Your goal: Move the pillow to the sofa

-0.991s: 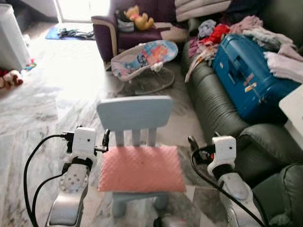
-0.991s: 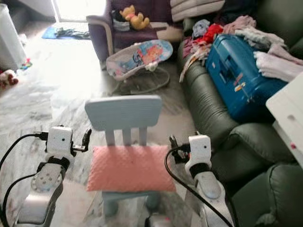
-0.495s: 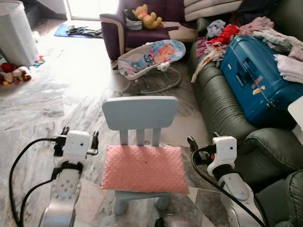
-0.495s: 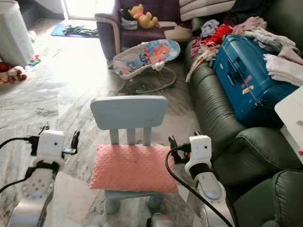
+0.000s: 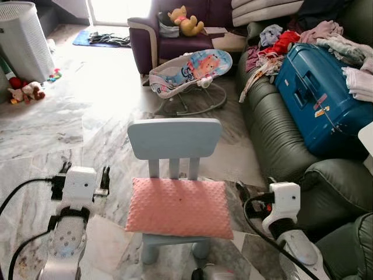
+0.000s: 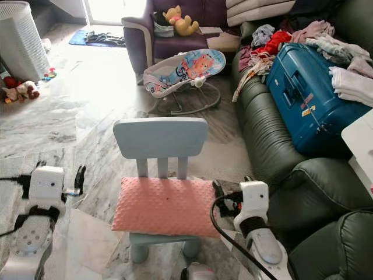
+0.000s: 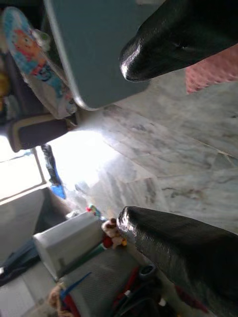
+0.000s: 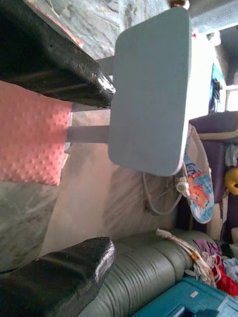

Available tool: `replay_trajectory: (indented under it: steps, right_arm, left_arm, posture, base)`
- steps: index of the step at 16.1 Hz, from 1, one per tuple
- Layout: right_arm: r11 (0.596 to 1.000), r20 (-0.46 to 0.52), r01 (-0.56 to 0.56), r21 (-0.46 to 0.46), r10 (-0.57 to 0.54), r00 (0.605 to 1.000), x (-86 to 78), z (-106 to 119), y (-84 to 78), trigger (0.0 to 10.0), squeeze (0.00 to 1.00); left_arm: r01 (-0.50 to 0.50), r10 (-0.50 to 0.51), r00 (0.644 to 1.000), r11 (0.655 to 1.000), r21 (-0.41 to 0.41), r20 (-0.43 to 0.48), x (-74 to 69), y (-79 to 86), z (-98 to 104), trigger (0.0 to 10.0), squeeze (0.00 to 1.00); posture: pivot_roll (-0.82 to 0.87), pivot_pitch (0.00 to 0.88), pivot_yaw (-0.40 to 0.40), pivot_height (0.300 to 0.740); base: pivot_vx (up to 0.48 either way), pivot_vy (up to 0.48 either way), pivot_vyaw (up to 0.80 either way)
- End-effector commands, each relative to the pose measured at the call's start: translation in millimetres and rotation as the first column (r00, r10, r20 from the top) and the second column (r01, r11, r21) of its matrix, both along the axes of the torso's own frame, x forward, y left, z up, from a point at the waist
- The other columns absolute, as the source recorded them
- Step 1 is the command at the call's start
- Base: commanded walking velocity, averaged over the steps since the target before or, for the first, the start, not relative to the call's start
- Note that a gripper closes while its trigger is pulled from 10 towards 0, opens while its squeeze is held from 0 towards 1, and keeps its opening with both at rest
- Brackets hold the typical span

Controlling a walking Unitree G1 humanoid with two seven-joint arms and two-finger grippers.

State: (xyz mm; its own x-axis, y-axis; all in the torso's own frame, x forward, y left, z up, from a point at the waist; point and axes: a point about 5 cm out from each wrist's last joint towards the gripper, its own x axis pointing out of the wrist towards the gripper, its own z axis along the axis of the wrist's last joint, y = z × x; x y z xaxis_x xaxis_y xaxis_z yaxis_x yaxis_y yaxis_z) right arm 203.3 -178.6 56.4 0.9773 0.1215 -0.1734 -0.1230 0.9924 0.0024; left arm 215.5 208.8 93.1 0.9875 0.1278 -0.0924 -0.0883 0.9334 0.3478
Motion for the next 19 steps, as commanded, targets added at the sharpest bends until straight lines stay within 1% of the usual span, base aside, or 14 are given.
replay_trajectory:
  steps: [1, 3, 4, 5, 7, 8, 9, 11, 12, 13, 14, 16, 19]
  right_arm:
    - [0.999, 0.009, 0.038, 0.009, -0.039, 0.999, 5.0, -3.3, 0.0, 10.0, 0.00]
    - [0.998, 0.014, 0.061, 0.022, -0.061, 0.998, 9.3, -5.3, 3.2, 10.0, 0.00]
    - [0.997, 0.021, 0.073, 0.024, -0.073, 0.997, 12.0, -5.6, 3.6, 10.0, 0.00]
    - [0.997, 0.023, 0.079, 0.024, -0.080, 0.997, 13.6, -6.0, 3.4, 10.0, 0.00]
    - [0.996, 0.031, 0.081, 0.023, -0.082, 0.996, 16.0, -7.7, 4.1, 10.0, 0.00]
    - [0.997, 0.032, 0.073, 0.020, -0.074, 0.997, 16.6, -8.6, 4.3, 10.0, 0.00]
    - [0.997, 0.030, 0.069, 0.016, -0.070, 0.997, 16.5, -9.3, 4.1, 10.0, 0.00]
    - [0.999, 0.025, 0.050, 0.005, -0.050, 0.998, 12.7, -8.8, 3.1, 10.0, 0.00]
    - [0.999, 0.014, 0.043, -0.008, -0.043, 0.999, 7.2, -11.1, -0.4, 10.0, 0.00]
    - [0.999, 0.006, 0.047, -0.008, -0.047, 0.999, 4.5, -12.7, -2.8, 10.0, 0.00]
    - [0.999, -0.015, 0.050, -0.016, -0.050, 0.999, -0.7, -16.0, -6.5, 10.0, 0.00]
    - [0.999, -0.019, 0.052, -0.017, -0.052, 0.998, -1.7, -16.9, -8.0, 10.0, 0.00]
    - [0.999, 0.003, 0.041, -0.029, -0.041, 0.999, 4.4, -11.8, -5.4, 10.0, 0.00]
  left_arm:
    - [0.026, -0.026, 1.000, 1.000, 0.008, 0.015, 9.0, 0.9, 6.7, 10.0, 0.00]
    - [0.053, -0.053, 0.998, 0.998, 0.020, 0.024, 19.2, 1.0, 10.5, 10.0, 0.00]
    - [0.068, -0.069, 0.997, 0.997, 0.019, 0.030, 26.9, -1.1, 11.7, 10.0, 0.00]
    - [0.067, -0.067, 0.997, 0.998, 0.020, 0.035, 32.3, -2.6, 10.7, 10.0, 0.00]
    - [0.053, -0.053, 0.997, 0.998, 0.016, 0.047, 38.2, -6.6, 8.6, 10.0, 0.00]
    - [0.048, -0.048, 0.998, 0.999, 0.001, 0.040, 38.9, -9.4, 4.9, 10.0, 0.00]
    - [0.055, -0.054, 0.998, 0.998, -0.005, 0.031, 38.6, -10.2, 2.6, 10.0, 0.00]
    - [0.038, -0.038, 0.999, 0.998, -0.040, -0.002, 30.7, -8.9, -8.1, 10.0, 0.00]
    - [0.034, -0.035, 0.999, 0.999, -0.043, -0.014, 23.8, -8.2, -13.6, 10.0, 0.00]
    - [0.030, -0.030, 0.999, 0.999, -0.040, -0.018, 20.6, -7.8, -15.7, 10.0, 0.00]
    - [0.019, -0.020, 0.999, 0.999, -0.038, -0.036, 13.5, -6.2, -20.1, 10.0, 0.00]
    - [0.019, -0.021, 0.999, 0.999, -0.040, -0.040, 10.5, -6.7, -21.5, 10.0, 0.00]
    - [0.018, -0.019, 1.000, 0.999, -0.038, -0.022, 12.9, -8.8, -19.1, 10.0, 0.00]
  posture:
    - [0.10, 0.000, 0.029, 0.740]
    - [0.09, 0.000, 0.061, 0.740]
    - [0.09, 0.000, 0.070, 0.740]
    - [0.07, 0.000, 0.077, 0.740]
    - [0.06, 0.000, 0.076, 0.740]
    - [0.06, 0.000, 0.062, 0.740]
    - [0.06, 0.000, 0.057, 0.740]
    - [0.06, 0.000, 0.036, 0.740]
    - [0.05, 0.000, 0.030, 0.740]
    - [0.05, 0.000, 0.028, 0.740]
    - [0.05, 0.000, 0.026, 0.740]
    - [0.05, 0.000, 0.024, 0.740]
    - [0.05, 0.000, 0.017, 0.740]
  base:
    - [0.000, 0.000, 0.00]
    - [0.000, 0.000, 0.00]
    - [0.000, 0.000, 0.00]
    - [0.000, 0.000, 0.00]
    - [0.000, 0.000, 0.00]
    - [0.000, 0.000, 0.00]
    - [0.000, 0.000, 0.00]
    - [0.000, 0.000, 0.00]
    - [0.000, 0.000, 0.00]
    - [0.000, 0.000, 0.00]
    - [0.000, 0.000, 0.00]
    - [0.000, 0.000, 0.00]
    - [0.000, 0.000, 0.00]
